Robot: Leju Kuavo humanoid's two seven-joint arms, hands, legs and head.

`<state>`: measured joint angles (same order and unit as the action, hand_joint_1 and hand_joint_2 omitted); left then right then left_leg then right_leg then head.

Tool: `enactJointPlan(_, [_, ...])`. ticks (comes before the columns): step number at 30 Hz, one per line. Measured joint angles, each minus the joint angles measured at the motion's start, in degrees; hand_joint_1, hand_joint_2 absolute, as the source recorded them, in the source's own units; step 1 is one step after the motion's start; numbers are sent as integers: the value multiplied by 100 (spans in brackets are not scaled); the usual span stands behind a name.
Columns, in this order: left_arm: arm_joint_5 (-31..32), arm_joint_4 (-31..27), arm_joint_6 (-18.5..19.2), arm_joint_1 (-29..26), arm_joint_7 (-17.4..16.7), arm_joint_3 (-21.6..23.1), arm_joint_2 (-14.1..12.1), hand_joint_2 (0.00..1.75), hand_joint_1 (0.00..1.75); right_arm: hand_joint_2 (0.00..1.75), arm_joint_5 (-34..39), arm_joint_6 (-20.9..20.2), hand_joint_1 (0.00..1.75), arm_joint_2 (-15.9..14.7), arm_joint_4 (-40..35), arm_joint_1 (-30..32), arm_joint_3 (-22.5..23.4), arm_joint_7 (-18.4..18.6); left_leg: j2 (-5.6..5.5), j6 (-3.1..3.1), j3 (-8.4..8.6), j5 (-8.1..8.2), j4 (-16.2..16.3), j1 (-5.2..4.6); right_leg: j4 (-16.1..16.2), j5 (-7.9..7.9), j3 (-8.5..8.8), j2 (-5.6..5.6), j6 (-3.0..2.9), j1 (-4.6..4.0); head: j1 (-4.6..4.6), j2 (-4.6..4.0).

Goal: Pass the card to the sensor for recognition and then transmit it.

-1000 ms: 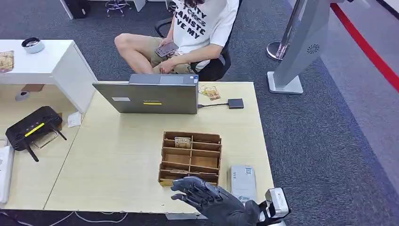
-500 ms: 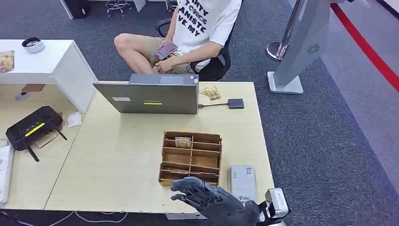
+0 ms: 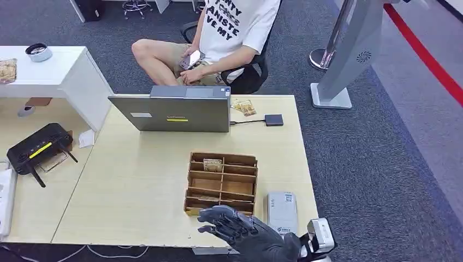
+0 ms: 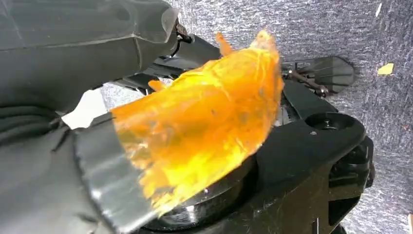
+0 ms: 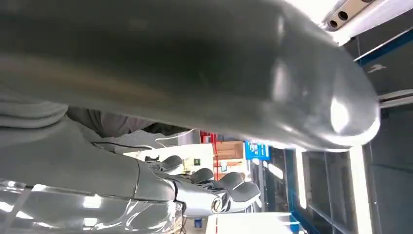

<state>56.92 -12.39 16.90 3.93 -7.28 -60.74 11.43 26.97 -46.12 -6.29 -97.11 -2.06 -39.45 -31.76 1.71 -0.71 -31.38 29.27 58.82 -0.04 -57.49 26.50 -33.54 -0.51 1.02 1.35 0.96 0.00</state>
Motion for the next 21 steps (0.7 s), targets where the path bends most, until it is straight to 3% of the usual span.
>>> enactJointPlan(2, [0,0,-7,1,-7,0,0,0,175,0,0,0,0,-6,0,-1,0,0,0,0,0,0,0,0,0,0,0,0,0,0,-2,0])
enactJointPlan(3, [0,0,-7,2,-7,0,0,0,37,0,0,0,0,-9,0,-1,0,0,0,0,0,0,0,0,0,0,0,0,0,0,0,0])
enactJointPlan(4, [-4,0,-9,2,-7,-2,-2,0,37,0,0,0,0,-11,0,-1,0,0,0,0,0,0,0,0,0,0,0,0,0,0,-2,0])
enactJointPlan(5, [-5,0,-7,1,-7,0,0,0,7,0,0,0,0,-13,0,-1,0,0,0,0,0,0,0,-1,0,0,0,0,0,0,0,0])
enactJointPlan(6, [2,0,-11,2,-7,0,0,0,175,0,0,-2,0,-15,0,-1,0,0,0,0,0,0,0,-1,0,0,0,0,0,0,0,0])
enactJointPlan(8, [2,0,-17,2,-9,0,0,0,175,0,0,0,0,-15,0,0,0,0,0,0,1,0,0,-1,0,0,0,0,0,0,-2,0])
enactJointPlan(9, [-2,0,-20,3,-7,0,-2,0,66,0,0,0,0,-17,0,0,0,0,0,0,0,0,0,-1,0,0,0,0,0,0,0,0])
enactJointPlan(10, [-4,0,-15,4,-7,0,-7,0,0,0,0,0,0,-17,0,-1,0,0,-1,0,0,0,0,-1,0,0,0,0,0,0,0,0])
enactJointPlan(11, [-9,0,-6,3,-7,0,-7,0,175,0,0,0,0,-17,0,0,0,0,-1,0,1,0,0,-1,0,0,0,0,0,0,-2,0])
enactJointPlan(14, [-4,0,-15,5,-7,0,-7,0,175,0,0,2,0,-20,0,0,0,0,0,0,0,0,0,-1,0,0,0,0,0,0,-2,0])
enactJointPlan(15, [-9,0,-13,7,-5,-2,-9,0,10,0,0,2,0,-24,-2,0,0,0,-1,0,0,0,0,-1,0,0,0,0,0,0,-2,0])
enactJointPlan(16, [-9,0,-7,10,0,-2,-11,0,0,0,0,2,0,-24,0,0,0,0,-2,0,0,0,0,-1,0,0,0,-1,0,0,0,0])
enactJointPlan(17, [-9,0,-4,8,0,0,-11,0,26,0,0,2,0,-24,0,0,0,0,-3,0,0,0,0,-1,0,0,0,-1,0,1,0,0])
enactJointPlan(18, [-7,0,-4,9,0,0,-11,0,175,0,0,2,0,-24,-2,0,0,0,-3,0,0,0,0,-2,0,0,0,-1,0,1,-2,0])
enactJointPlan(20, [-7,0,-15,10,-11,0,-11,0,175,0,0,13,0,-26,-2,0,0,0,-3,0,1,0,0,-2,0,0,0,-1,0,2,0,0])
enactJointPlan(21, [-7,0,-15,11,-11,0,-11,0,19,0,0,13,0,-26,-2,0,0,0,-3,0,1,0,0,-3,0,0,0,-1,0,2,-2,0])
